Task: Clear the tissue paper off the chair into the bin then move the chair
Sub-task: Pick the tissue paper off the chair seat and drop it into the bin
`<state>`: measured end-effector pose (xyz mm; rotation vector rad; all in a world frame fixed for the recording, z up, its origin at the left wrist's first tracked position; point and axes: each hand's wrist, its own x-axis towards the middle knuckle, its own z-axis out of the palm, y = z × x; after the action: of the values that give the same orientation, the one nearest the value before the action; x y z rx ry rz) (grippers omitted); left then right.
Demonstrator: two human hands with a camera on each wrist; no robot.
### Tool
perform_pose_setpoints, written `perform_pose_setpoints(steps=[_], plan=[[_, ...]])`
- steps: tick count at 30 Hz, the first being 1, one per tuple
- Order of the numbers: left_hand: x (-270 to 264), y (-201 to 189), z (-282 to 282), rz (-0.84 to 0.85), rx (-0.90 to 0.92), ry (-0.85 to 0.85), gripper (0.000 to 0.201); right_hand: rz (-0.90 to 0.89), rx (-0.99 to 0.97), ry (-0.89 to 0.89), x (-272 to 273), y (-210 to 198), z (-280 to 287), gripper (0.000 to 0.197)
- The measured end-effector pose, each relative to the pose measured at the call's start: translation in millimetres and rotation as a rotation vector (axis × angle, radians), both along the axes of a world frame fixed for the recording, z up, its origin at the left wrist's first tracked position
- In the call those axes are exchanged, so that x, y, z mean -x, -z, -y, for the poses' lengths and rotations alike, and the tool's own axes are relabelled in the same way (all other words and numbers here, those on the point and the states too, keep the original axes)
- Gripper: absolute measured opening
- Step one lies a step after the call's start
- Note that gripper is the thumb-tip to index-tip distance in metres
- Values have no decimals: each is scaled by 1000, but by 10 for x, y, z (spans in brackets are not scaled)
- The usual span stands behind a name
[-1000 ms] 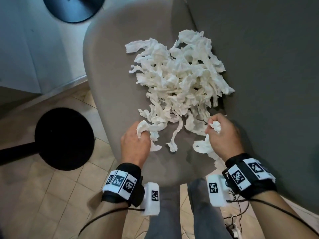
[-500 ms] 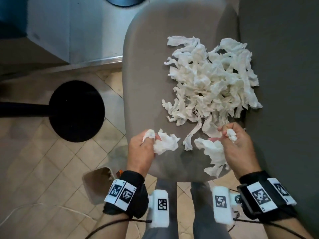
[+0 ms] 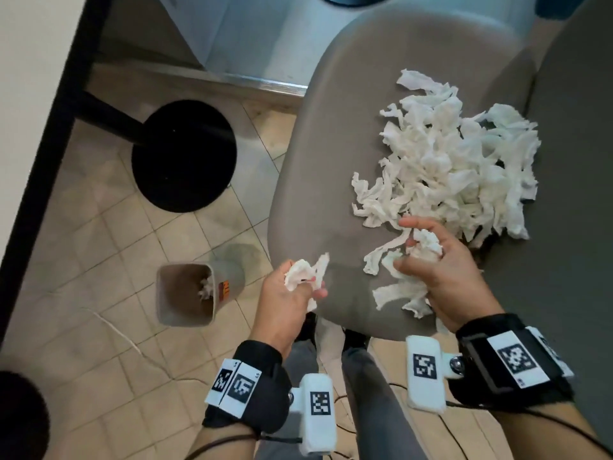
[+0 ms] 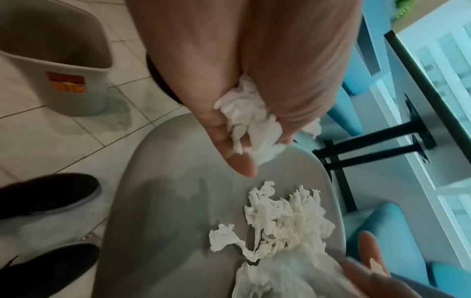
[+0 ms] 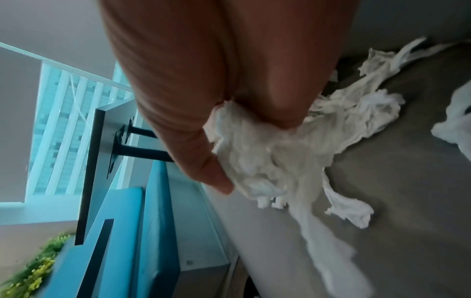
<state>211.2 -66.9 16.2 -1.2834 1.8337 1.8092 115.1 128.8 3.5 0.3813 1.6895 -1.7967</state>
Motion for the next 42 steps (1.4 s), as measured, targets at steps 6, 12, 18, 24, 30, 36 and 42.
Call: perform_pose_setpoints(steps=[6,12,18,24,30,36,42], plan=[[-470,-136,128,27,-18,-158,37,32,90,9,-234,51,342,49],[-1075,-39,498,37,-21,-302,14,14,70,-122,-542,3,1018,46],[-1887,172,1039,39,9,-417,38,28,6,-277,-1104,69,1908,43],[-2663,528,1635,162,-3,-654,41,292,-110,-491,-1890,402,2779,20],[-3231,1247,2242,333,67,-464,29,318,-268,-709,-2484,1063,3541,29],[-3298,2008,2679,291,-112,-356,54,279,-178,-758,-2510,1980,4142,64],[-2980,2561,2998,160,36,-438,60,87,-168,-763,-2316,2546,4740,55]])
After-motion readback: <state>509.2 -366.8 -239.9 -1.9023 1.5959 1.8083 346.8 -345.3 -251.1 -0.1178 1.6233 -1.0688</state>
